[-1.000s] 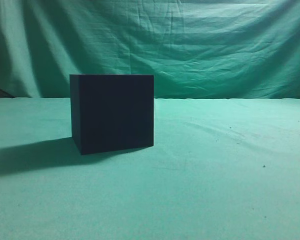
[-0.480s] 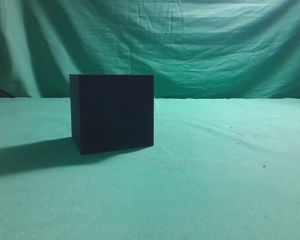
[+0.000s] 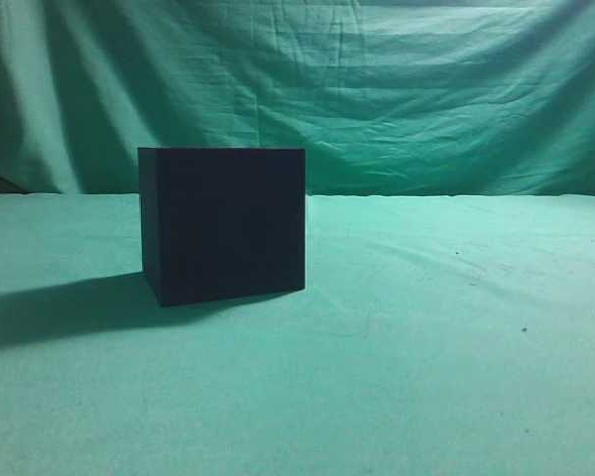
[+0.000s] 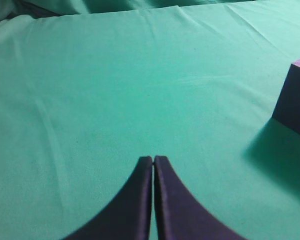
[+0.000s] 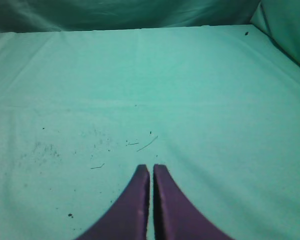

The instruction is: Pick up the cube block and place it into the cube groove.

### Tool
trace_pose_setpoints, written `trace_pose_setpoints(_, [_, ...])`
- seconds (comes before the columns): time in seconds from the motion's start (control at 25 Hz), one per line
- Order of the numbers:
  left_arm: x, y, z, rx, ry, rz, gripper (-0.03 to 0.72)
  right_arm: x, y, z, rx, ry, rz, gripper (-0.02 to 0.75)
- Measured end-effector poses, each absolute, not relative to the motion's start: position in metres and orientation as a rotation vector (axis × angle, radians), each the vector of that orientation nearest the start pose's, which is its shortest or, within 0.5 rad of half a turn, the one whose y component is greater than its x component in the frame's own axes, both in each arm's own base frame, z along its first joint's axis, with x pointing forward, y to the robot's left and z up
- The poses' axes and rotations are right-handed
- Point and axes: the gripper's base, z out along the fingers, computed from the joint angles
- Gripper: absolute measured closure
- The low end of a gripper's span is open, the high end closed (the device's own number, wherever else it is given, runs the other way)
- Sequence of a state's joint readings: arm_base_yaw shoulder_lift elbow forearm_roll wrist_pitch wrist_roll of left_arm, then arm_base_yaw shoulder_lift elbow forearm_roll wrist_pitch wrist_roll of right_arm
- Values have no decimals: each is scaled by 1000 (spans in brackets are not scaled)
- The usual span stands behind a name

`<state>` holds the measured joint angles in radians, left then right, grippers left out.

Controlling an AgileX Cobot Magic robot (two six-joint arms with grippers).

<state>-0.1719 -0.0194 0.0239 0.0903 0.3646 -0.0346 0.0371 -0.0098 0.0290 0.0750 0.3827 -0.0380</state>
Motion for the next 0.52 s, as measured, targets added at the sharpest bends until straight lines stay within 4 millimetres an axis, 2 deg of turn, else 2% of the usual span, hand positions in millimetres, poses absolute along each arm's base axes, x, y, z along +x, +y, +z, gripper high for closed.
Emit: trace_pose_setpoints(0.52, [52,-6,173,183,1843,-55,688,52,4,170,-24,1885,73,738])
